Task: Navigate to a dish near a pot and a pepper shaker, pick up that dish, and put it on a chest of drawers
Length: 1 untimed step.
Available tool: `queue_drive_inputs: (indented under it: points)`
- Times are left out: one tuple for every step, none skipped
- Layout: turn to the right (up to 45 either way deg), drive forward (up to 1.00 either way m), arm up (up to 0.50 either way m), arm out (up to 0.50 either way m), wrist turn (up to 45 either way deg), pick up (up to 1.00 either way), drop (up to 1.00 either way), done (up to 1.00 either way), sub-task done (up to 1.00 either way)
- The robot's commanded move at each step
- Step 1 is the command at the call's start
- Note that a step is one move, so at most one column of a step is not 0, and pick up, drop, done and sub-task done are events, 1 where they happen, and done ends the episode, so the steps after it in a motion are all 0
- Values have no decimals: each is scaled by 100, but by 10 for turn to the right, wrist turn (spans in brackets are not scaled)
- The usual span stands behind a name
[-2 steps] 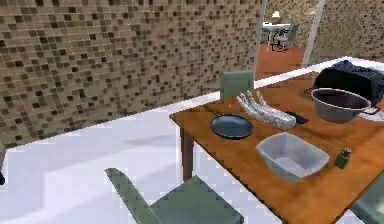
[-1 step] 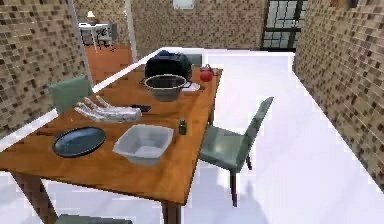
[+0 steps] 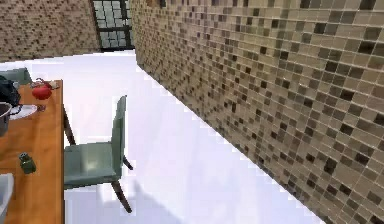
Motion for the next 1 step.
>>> queue_drive_inputs:
  points:
    - [0, 20, 0, 0, 0, 0, 0, 0, 0]
